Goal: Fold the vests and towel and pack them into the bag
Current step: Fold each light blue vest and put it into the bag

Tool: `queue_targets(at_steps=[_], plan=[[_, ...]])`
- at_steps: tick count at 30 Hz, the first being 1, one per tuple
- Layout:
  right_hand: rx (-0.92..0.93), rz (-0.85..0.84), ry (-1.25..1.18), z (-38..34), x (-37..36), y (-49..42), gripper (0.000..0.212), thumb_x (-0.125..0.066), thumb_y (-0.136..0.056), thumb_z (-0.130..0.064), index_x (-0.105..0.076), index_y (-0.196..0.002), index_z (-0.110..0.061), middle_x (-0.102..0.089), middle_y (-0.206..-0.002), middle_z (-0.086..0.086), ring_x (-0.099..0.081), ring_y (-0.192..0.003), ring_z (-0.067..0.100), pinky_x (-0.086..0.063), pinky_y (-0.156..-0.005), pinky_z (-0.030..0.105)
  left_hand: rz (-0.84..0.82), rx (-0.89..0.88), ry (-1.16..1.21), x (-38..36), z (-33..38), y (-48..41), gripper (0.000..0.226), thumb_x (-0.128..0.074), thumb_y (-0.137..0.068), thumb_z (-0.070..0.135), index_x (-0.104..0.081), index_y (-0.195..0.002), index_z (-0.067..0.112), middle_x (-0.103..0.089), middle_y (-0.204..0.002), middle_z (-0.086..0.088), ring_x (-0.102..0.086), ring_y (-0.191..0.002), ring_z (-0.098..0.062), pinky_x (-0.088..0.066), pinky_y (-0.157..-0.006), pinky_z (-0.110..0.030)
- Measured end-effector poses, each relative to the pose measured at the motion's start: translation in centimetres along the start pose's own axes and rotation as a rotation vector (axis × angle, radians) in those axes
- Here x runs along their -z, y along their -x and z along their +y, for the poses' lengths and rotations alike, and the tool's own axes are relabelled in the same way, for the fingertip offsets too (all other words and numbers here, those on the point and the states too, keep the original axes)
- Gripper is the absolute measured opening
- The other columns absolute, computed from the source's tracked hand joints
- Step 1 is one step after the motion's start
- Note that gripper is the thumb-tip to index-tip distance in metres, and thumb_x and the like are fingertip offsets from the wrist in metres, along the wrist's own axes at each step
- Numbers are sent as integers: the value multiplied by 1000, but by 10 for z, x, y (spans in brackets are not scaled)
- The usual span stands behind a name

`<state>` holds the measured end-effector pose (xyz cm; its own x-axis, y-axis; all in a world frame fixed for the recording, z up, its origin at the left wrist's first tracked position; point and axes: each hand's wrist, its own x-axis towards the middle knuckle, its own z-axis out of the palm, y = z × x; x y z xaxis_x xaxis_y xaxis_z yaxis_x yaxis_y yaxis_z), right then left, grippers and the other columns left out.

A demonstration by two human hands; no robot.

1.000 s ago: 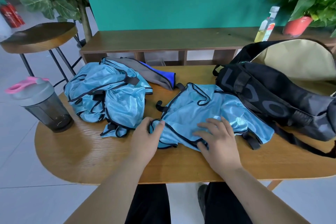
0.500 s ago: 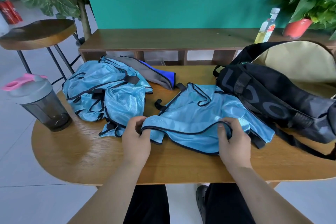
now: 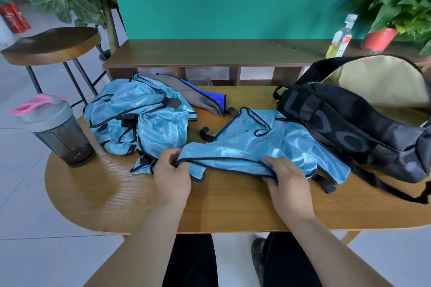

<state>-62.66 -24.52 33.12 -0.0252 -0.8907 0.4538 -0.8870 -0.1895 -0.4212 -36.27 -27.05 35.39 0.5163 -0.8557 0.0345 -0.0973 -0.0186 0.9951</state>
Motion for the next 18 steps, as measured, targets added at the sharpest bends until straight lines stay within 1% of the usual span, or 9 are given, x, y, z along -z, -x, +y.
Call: queue_targets(at_steps=[2,5,8,10,12,13,15,16,18], plan=[[-151,81,-84,3,4,-3,42,-70,-97,-9,-63,-136,-22,-62,-113,-4,-61,-96,20,-56,-81,40,-14,-8,1,0,0,1,30,-71,-94,3,-70,-104,32,-73,-101,12,-69,-95,-4,-59,-94,-33],[-336,214,-187,8,8,-6,27,-60,-105,-18,-65,-131,-22,-58,-113,-4,-58,-96,18,-54,-82,39,-59,-67,-38,4,6,3,31,-72,-94,4,-72,-108,32,-73,-105,13,-68,-100,-1,-57,-96,-29],[-438,299,-254,12,9,-9,20,-56,-108,-21,-67,-124,-18,-58,-115,-2,-56,-101,17,-49,-86,37,-51,-306,-204,10,20,-4,30,-67,-98,5,-69,-111,33,-69,-110,14,-64,-103,-1,-52,-97,-23],[-486,328,-303,13,11,-11,20,-55,-108,-19,-67,-124,-15,-58,-117,-2,-53,-101,13,-46,-88,33,-28,-482,-275,14,38,-13,25,-65,-99,7,-70,-114,27,-68,-112,10,-62,-102,-2,-47,-95,-17],[-522,343,-352,12,13,-11,20,-54,-109,-19,-67,-124,-15,-57,-118,-2,-51,-103,8,-43,-91,31,-13,-594,-347,18,55,-23,20,-65,-99,9,-69,-116,20,-68,-109,9,-61,-99,-3,-44,-92,-14],[-546,349,-377,13,15,-12,21,-53,-109,-19,-66,-125,-15,-57,-119,-2,-50,-103,7,-42,-91,30,-17,-624,-376,20,62,-27,19,-66,-98,10,-69,-115,18,-69,-104,8,-62,-94,-5,-45,-87,-16],[-597,371,-400,14,17,-12,22,-52,-109,-21,-66,-125,-15,-58,-121,-1,-50,-104,8,-40,-91,29,-63,-638,-424,24,72,-31,14,-70,-96,12,-69,-109,16,-69,-84,6,-62,-76,-10,-47,-72,-23],[-619,386,-396,15,17,-12,22,-52,-109,-21,-66,-125,-14,-59,-123,1,-50,-104,9,-39,-91,29,-116,-619,-468,25,73,-34,10,-72,-95,15,-69,-105,17,-67,-76,5,-60,-70,-12,-46,-66,-24],[-652,412,-397,15,18,-12,22,-52,-109,-20,-67,-125,-15,-60,-125,2,-50,-105,9,-39,-93,28,-282,-525,-562,27,67,-41,6,-74,-96,24,-69,-95,20,-64,-71,3,-59,-69,-15,-45,-62,-27]])
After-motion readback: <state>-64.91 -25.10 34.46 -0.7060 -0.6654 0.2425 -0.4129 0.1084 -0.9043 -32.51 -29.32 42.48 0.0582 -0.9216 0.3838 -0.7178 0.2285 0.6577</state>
